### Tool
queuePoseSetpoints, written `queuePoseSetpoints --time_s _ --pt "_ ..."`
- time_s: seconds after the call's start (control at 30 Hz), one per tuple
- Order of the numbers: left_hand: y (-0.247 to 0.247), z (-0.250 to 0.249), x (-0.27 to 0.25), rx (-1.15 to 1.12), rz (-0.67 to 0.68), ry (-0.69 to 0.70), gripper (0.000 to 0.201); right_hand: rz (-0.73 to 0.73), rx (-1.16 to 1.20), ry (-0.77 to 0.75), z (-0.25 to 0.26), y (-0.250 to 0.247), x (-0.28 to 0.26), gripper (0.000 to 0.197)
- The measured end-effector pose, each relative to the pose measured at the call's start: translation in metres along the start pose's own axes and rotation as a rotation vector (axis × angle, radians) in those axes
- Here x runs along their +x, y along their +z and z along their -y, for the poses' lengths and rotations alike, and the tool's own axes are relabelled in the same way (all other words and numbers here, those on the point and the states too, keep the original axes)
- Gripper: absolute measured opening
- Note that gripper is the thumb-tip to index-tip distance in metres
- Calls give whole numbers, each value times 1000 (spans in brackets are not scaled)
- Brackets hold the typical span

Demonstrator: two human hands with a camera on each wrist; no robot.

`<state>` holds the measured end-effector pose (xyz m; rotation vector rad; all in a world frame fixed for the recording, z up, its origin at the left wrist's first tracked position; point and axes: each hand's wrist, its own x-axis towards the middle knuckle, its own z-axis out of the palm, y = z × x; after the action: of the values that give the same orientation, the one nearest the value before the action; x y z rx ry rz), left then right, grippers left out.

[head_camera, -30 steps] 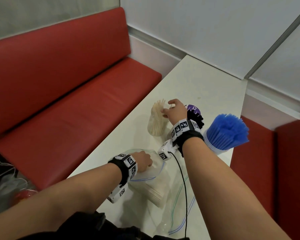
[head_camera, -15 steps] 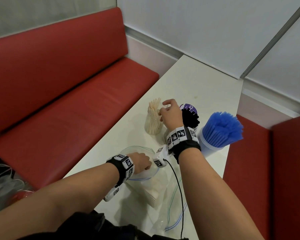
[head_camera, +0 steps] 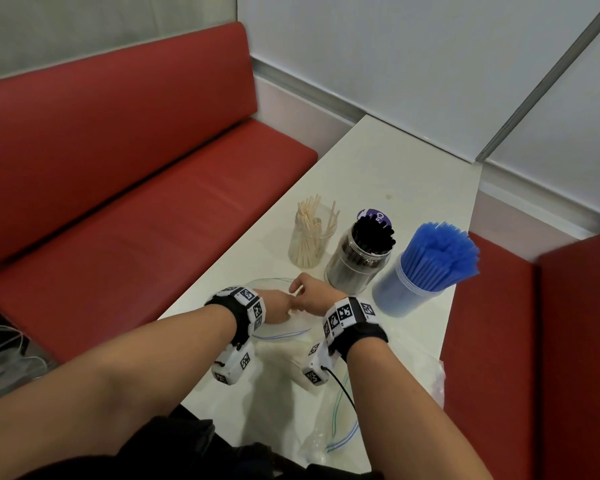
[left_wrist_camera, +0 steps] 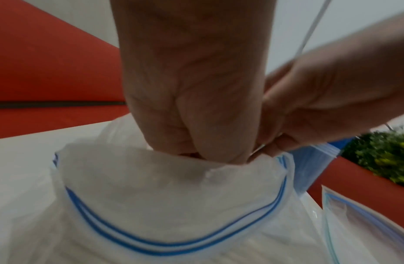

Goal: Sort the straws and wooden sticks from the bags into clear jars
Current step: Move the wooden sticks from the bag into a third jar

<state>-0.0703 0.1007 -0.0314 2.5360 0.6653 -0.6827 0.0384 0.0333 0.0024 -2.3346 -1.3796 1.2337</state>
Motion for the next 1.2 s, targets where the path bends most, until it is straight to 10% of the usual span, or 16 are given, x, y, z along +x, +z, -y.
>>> queuePoseSetpoints --time_s 0.3,0.63,1.2 --pt "9 19 3 -70 -135 -14 30 5 -116 214 -17 -4 -2 68" --pt "10 25 2 -150 -201 -26 28 -46 112 119 -29 -3 -9 90" --pt "11 37 17 -233 -316 -149 42 -209 470 -42 -53 -4 -9 34"
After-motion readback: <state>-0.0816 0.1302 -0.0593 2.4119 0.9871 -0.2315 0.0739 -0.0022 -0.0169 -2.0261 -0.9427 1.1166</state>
